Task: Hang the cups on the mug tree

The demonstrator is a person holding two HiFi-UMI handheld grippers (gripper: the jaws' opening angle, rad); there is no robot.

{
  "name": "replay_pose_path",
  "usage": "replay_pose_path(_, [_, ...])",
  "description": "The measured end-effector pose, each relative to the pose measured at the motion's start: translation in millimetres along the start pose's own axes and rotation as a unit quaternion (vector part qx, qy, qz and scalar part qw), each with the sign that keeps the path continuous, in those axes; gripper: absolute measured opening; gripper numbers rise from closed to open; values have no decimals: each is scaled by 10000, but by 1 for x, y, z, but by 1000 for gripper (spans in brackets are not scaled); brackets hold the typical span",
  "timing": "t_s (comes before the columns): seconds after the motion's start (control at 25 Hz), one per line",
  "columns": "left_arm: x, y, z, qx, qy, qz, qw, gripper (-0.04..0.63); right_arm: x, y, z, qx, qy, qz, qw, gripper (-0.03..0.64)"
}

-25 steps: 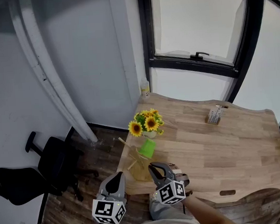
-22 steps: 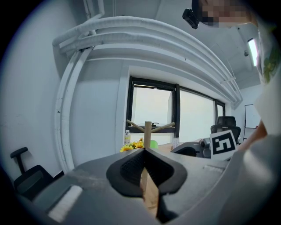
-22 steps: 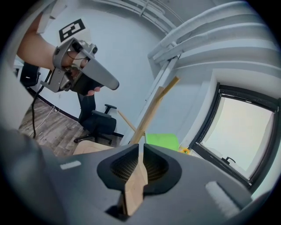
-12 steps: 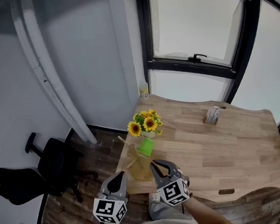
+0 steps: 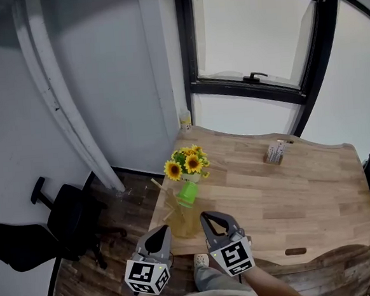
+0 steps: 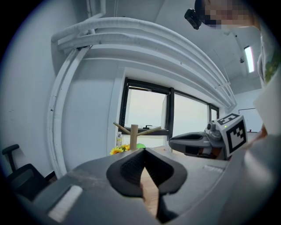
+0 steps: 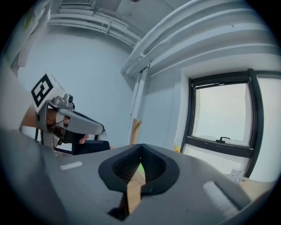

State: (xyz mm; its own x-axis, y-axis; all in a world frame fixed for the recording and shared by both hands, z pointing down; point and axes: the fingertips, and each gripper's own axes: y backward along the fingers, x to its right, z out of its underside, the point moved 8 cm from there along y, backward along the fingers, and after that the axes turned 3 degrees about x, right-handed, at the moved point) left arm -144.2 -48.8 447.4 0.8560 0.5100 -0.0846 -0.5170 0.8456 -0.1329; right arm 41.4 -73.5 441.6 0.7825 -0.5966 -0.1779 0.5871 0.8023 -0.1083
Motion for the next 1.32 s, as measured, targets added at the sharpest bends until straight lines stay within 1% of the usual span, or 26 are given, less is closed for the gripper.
replay_pose_path(0.28, [17,-5,-2,6,16,201,9998,5,-5,17,-4,-26,-613,-122,9980,2])
replay_pose_path(0.48, [28,-7,-1,0,48,286,9996,5,-7,26,-4,-70,-846,-256,9961,2])
replay_pose_path(0.68, [37,-3,0,-36,56,325,9994,5,-8,36,-4,-146,-913,-317,9952,1])
replay_pose_path(0.84, [42,0,2,-70,66,331,9994,5,-9,41,-6,-62,-904,-340,9953,2])
replay_pose_path(1.32, [54,8,3,-29,78,365,9993,5,-16,51,-5,-53,-846,-389,9956,2])
